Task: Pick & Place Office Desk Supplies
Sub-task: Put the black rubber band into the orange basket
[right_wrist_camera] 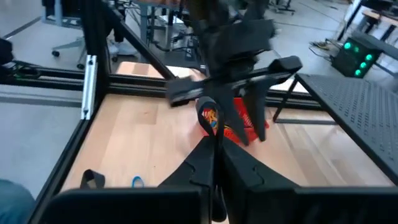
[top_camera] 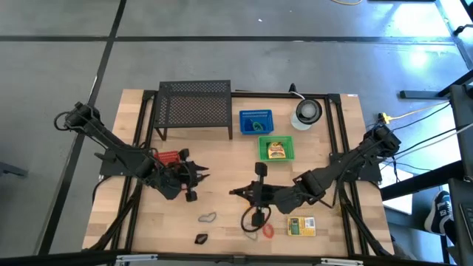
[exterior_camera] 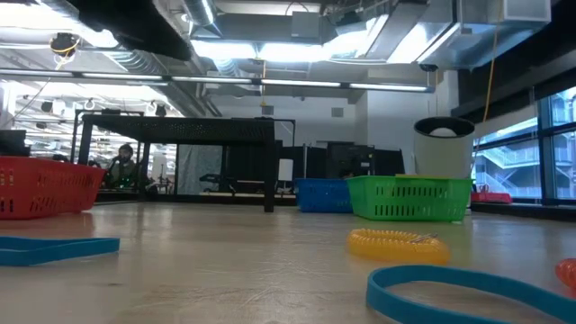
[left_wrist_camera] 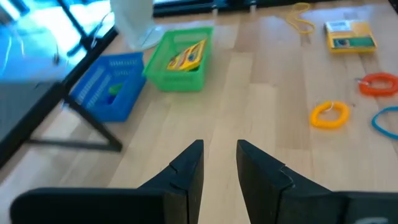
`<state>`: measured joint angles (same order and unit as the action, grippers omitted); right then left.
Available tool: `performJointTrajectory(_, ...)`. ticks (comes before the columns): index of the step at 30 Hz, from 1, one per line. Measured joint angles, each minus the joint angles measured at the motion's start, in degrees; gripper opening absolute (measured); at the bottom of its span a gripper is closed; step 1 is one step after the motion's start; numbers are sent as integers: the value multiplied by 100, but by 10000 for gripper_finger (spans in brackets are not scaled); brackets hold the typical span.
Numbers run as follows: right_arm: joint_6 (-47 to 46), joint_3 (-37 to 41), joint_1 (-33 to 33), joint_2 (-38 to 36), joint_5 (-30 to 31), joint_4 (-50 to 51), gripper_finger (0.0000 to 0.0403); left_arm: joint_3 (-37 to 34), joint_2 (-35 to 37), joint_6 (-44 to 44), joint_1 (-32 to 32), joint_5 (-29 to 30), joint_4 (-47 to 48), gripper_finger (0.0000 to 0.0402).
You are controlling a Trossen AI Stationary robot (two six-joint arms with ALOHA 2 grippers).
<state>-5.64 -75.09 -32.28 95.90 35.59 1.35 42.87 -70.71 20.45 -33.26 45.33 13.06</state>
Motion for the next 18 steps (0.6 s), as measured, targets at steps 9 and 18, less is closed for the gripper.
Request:
performJointTrajectory(9,-599,0,136,2,-40,590,18,0,-626,-1612,0,341,-1936,105)
performJointTrajectory(18,-1024,0,157,196,389,1027,18,0,-591,-1931,9,-347,-3236,127)
